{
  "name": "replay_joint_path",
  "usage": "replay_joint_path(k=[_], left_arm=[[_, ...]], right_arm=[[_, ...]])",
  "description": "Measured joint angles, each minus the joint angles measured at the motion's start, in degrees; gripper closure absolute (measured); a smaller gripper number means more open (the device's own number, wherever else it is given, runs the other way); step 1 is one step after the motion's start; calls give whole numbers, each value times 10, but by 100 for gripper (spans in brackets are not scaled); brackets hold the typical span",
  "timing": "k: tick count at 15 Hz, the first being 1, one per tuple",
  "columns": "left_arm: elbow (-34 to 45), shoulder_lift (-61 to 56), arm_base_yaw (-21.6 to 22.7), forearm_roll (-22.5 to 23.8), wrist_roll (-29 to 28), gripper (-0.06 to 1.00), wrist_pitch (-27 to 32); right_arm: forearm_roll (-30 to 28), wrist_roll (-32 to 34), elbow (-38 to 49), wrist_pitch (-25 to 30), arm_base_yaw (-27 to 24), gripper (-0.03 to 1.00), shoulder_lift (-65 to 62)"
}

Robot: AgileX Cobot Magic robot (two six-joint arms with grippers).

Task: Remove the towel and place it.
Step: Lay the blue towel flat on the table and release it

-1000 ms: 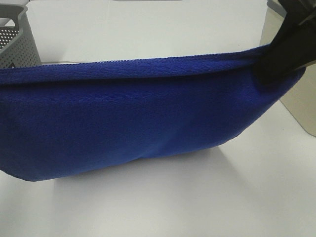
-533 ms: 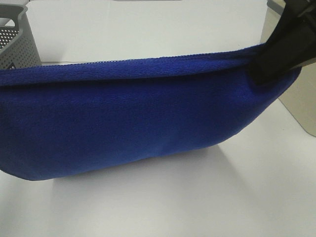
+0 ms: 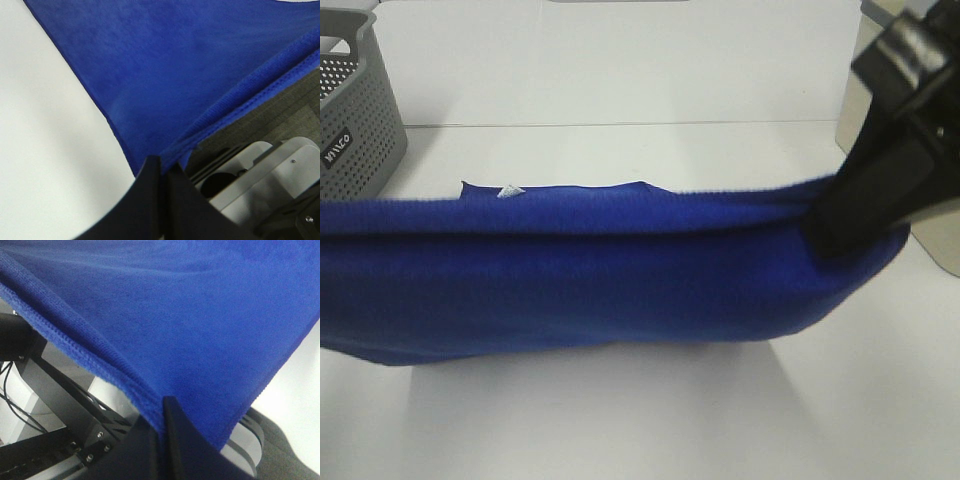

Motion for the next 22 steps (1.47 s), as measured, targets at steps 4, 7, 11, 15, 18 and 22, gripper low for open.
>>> replay_joint_path(k=[4,7,11,15,18,22], left_arm=[[109,-5,1,-54,-2,94,-1],[179,-5,1,-87,-7,94,-1],[209,-5,1,-101,-27,94,-1],[209,47,1,-101,-59,94,1],[209,154,1,-100,-64,94,1],[209,273,1,-97,-56,94,-1]], right_arm=[[-3,2,79,1,0,95,0],[-5,19,128,0,-1,95,0],[3,28,170,-2,-1,95,42],[5,17,172,-2,-1,95,124],[5,-5,172,-3,-2,95,175],[11,-34,172,-4,-2,95,246]])
